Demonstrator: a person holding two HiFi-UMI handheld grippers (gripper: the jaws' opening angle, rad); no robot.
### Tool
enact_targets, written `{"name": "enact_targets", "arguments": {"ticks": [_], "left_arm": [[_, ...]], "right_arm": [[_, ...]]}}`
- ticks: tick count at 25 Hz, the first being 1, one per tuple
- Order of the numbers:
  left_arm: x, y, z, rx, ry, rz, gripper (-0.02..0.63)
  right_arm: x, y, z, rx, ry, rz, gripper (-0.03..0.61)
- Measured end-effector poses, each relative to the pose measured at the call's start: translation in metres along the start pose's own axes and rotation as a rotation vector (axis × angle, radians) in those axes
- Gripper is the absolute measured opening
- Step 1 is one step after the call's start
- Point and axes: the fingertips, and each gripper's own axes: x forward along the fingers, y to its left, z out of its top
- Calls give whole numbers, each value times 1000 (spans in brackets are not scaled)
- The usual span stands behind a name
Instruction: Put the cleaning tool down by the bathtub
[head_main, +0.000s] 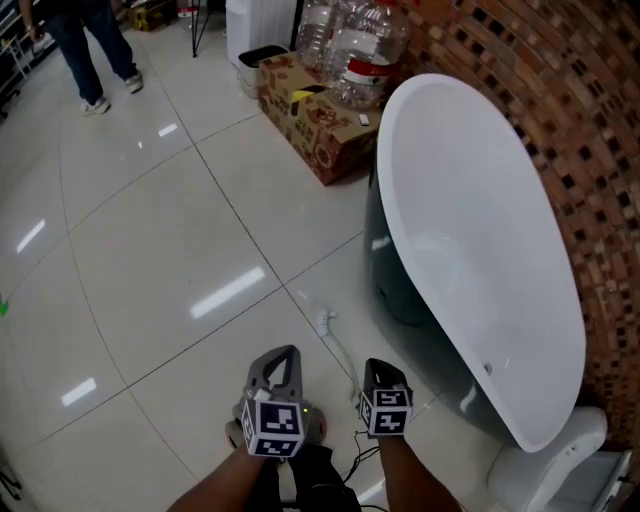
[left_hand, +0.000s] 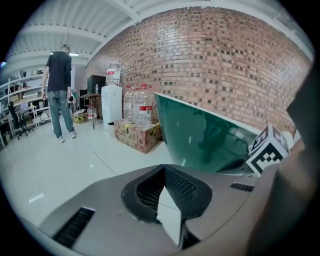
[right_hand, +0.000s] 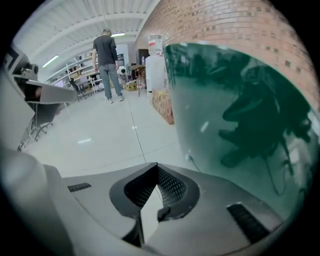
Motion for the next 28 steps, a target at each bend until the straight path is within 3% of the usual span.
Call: {"name": "enact_targets", "arguments": {"ticks": [5,13,22,28], "left_arm": [[-54,-22,73,54,-42,-9,5],[-148,-44,158,77,-73,18,5],[-251,-63,272,92,-238,-2,5],[-322,-74,285,102,-230,2,5]], "right_arm": [[-83,2,53,75,-91,-10,15],[-223,2,123,78,-196,-38,14],[-363,6,184,187,-379,-83,14],[-444,33,186,195,-420,-75,14]]}}
